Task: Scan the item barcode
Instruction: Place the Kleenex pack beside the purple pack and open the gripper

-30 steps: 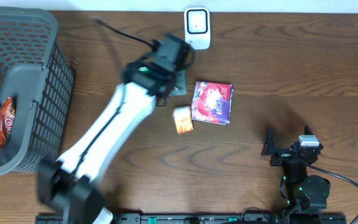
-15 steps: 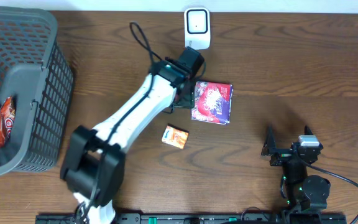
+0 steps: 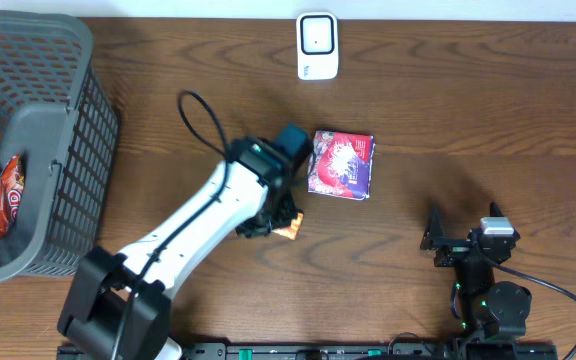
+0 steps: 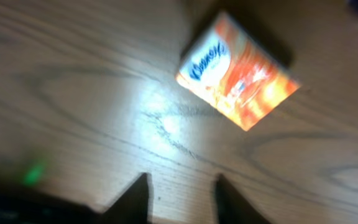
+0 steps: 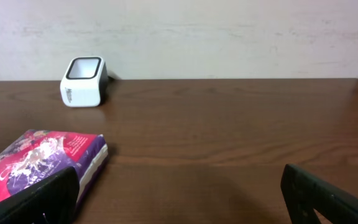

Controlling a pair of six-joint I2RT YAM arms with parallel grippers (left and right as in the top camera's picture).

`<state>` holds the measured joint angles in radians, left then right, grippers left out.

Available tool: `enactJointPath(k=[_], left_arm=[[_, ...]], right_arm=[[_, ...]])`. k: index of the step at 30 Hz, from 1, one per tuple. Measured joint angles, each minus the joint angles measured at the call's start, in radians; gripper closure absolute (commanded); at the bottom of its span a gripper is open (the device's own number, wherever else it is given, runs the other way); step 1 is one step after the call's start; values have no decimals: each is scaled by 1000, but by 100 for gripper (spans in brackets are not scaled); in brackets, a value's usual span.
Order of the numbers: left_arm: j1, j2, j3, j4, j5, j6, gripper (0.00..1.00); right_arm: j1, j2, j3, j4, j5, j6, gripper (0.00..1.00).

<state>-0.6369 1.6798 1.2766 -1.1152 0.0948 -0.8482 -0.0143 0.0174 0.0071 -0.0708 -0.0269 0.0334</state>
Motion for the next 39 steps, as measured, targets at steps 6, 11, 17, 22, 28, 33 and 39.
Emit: enactJointPath(k=[6,11,17,22,28,33,39], left_arm=[[-13,1,-158,164,64,-78,92],[-13,2,-288,345,83,-190,92],[-13,4,-380,565,78,-248,93],[-11,60,-379,778,24,-226,92],[50,156,-367,1123,-3,40,92],[115,163,-341,1122,24,190,92],[131,159,-195,1122,237,279,90]], right_arm=[[0,0,0,0,0,0,1],[0,0,0,0,0,0,1],[0,0,0,0,0,0,1],[0,0,0,0,0,0,1],[0,0,0,0,0,0,1],[0,0,0,0,0,0,1],[0,0,0,0,0,0,1]])
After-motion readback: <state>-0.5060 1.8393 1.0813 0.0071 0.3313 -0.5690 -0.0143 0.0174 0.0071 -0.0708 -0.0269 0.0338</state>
